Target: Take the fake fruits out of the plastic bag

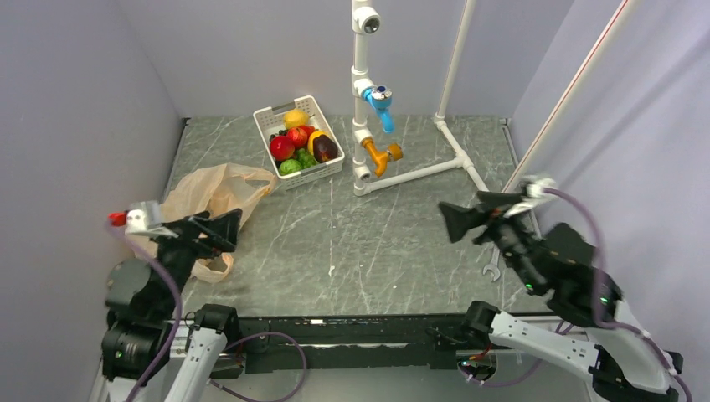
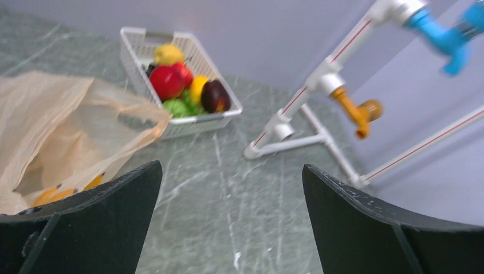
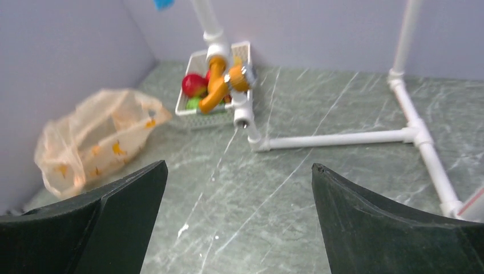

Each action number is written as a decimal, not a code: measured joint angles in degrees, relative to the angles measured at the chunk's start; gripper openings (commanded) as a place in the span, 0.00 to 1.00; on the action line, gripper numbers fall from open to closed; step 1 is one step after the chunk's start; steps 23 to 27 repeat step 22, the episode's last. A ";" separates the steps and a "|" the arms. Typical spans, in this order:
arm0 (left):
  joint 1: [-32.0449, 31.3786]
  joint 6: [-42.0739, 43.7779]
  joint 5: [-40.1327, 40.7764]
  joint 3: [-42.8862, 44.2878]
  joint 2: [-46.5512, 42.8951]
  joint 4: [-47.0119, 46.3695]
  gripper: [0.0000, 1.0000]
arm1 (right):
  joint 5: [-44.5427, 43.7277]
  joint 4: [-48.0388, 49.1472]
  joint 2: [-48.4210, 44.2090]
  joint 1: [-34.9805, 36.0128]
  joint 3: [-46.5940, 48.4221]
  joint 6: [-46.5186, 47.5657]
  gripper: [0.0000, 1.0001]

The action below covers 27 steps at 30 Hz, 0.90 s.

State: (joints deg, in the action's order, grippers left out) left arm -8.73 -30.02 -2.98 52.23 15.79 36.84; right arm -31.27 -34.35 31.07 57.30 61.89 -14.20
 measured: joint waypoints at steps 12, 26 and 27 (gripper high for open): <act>0.00 -4.74 0.28 9.64 -4.83 0.74 0.99 | -8.79 -8.24 -6.34 -0.15 6.54 -2.23 1.00; 0.02 -4.74 1.36 8.39 -5.79 1.66 0.99 | -9.55 -9.38 -6.93 -0.15 4.20 -5.55 1.00; 0.02 -4.74 1.36 8.39 -5.79 1.66 0.99 | -9.55 -9.38 -6.93 -0.15 4.20 -5.55 1.00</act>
